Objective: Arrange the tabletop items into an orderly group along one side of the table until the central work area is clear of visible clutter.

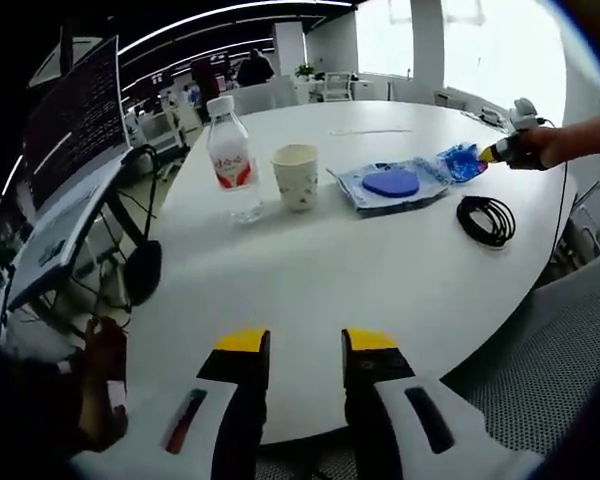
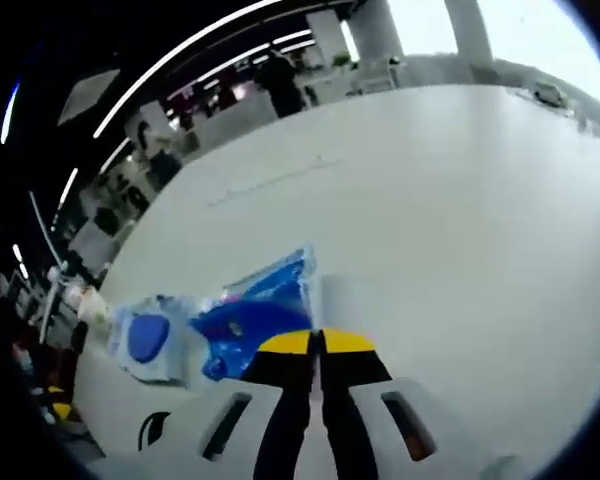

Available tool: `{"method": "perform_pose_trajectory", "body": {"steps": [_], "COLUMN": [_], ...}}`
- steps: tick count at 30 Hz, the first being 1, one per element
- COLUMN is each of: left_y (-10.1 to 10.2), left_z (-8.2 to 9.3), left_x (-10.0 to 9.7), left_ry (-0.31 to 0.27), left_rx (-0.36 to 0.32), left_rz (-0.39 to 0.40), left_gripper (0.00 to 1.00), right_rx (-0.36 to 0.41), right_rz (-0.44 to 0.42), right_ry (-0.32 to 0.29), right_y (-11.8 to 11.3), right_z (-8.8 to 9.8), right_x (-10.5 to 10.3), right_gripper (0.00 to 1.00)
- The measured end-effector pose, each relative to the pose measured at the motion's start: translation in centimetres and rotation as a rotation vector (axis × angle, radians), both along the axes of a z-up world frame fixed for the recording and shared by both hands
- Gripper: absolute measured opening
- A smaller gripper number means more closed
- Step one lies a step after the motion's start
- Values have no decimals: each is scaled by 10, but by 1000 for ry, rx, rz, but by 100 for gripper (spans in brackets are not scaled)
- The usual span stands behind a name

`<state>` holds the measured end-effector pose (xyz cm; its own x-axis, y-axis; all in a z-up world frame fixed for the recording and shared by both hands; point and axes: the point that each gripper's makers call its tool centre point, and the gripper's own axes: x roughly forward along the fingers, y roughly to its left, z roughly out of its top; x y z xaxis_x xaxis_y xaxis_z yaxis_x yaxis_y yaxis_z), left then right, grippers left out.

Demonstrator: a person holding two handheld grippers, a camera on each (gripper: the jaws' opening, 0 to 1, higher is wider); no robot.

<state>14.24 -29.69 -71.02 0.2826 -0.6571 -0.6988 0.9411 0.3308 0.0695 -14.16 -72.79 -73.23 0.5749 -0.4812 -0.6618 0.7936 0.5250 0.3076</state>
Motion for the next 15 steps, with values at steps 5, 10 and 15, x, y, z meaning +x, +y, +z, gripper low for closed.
{"method": "perform_pose_trajectory", "body": {"steps": [5,10,15], "left_y": [1,3,3], "left_z": [-3,-6,-10], "left_x": [-1,2,-1], "left_ry": [38,85,122], "left_rx": [1,-2,1], "left_rz": [10,47,53], "left_gripper": [27,27,26], "right_rx": [16,23,37], "right_rz": [-17,3,8], "right_ry": [-13,-22,-31], "right_y": [-7,-5,-3], "right_z": [-4,-5,-12], "right_x": [-4,-3,-6], "right_gripper": [0,0,1]}}
